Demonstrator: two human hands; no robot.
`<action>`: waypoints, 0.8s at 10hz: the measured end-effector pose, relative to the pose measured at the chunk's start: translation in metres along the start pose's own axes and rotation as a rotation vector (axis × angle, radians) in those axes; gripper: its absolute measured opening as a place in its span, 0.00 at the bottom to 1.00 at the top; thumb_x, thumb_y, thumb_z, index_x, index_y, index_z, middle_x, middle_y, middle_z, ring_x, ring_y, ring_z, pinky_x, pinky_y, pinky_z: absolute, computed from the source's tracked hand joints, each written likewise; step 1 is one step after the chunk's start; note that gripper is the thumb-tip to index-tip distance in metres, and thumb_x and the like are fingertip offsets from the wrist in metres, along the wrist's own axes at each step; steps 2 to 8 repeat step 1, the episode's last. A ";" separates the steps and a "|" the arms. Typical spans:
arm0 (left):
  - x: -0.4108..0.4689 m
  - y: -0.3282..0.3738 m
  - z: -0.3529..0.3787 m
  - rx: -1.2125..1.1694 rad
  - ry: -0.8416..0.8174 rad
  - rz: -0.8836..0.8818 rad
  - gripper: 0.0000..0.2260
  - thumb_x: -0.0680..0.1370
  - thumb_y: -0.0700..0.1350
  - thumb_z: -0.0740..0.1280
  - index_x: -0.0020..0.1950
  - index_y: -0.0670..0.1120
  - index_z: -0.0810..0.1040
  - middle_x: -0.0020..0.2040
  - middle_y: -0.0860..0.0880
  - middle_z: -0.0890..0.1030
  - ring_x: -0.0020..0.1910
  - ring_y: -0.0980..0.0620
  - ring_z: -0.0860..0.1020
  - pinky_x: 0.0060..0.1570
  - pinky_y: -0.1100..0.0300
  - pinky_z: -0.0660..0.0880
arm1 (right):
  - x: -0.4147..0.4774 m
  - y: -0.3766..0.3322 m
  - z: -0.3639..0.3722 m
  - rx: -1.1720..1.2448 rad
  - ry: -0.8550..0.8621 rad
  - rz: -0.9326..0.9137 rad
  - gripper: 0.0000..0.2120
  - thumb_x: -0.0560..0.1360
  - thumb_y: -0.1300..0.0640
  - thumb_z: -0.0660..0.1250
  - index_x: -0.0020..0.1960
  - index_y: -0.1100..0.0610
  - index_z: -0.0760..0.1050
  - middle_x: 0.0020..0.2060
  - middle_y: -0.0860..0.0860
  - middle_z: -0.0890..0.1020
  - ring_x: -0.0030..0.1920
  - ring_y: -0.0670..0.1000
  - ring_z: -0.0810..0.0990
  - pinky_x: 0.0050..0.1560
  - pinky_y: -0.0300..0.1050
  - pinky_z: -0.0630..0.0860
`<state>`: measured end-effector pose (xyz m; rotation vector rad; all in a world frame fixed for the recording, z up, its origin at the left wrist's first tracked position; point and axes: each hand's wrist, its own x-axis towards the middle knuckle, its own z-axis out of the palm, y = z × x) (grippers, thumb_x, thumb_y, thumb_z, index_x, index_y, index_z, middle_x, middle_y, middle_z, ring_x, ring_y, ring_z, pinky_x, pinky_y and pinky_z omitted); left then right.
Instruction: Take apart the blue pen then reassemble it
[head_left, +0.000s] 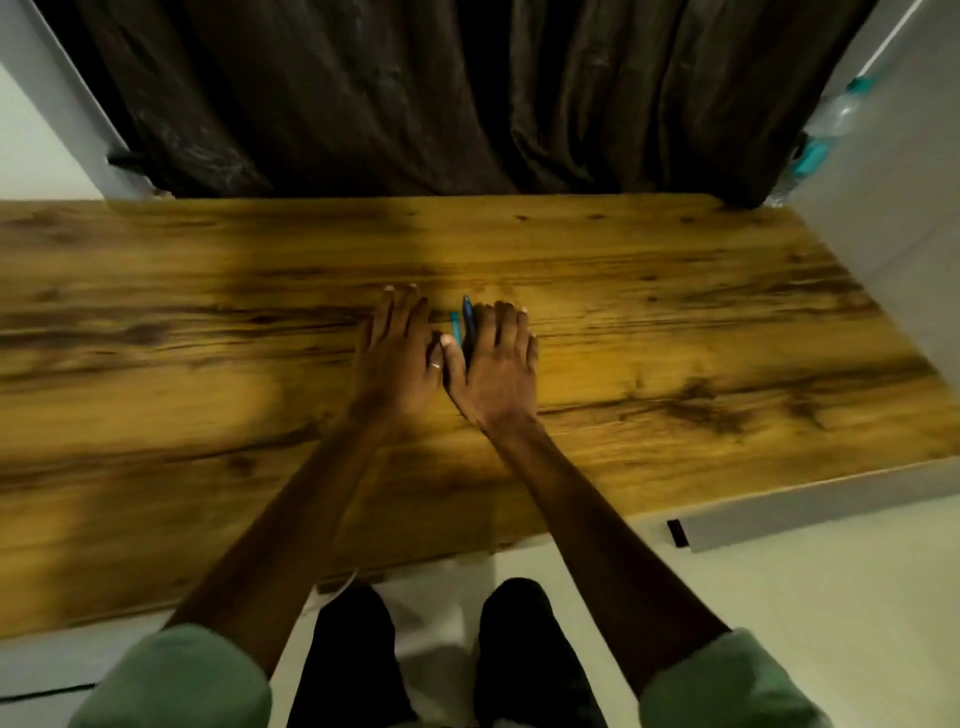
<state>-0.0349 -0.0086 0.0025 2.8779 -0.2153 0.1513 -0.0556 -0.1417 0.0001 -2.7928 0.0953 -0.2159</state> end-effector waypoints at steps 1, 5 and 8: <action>-0.008 0.001 -0.011 0.036 -0.055 0.032 0.30 0.77 0.53 0.57 0.77 0.43 0.64 0.80 0.43 0.60 0.79 0.37 0.56 0.73 0.40 0.59 | -0.010 -0.007 -0.011 -0.013 -0.038 0.035 0.37 0.80 0.35 0.46 0.79 0.60 0.54 0.79 0.64 0.57 0.80 0.64 0.51 0.77 0.64 0.52; -0.008 0.001 -0.011 0.036 -0.055 0.032 0.30 0.77 0.53 0.57 0.77 0.43 0.64 0.80 0.43 0.60 0.79 0.37 0.56 0.73 0.40 0.59 | -0.010 -0.007 -0.011 -0.013 -0.038 0.035 0.37 0.80 0.35 0.46 0.79 0.60 0.54 0.79 0.64 0.57 0.80 0.64 0.51 0.77 0.64 0.52; -0.008 0.001 -0.011 0.036 -0.055 0.032 0.30 0.77 0.53 0.57 0.77 0.43 0.64 0.80 0.43 0.60 0.79 0.37 0.56 0.73 0.40 0.59 | -0.010 -0.007 -0.011 -0.013 -0.038 0.035 0.37 0.80 0.35 0.46 0.79 0.60 0.54 0.79 0.64 0.57 0.80 0.64 0.51 0.77 0.64 0.52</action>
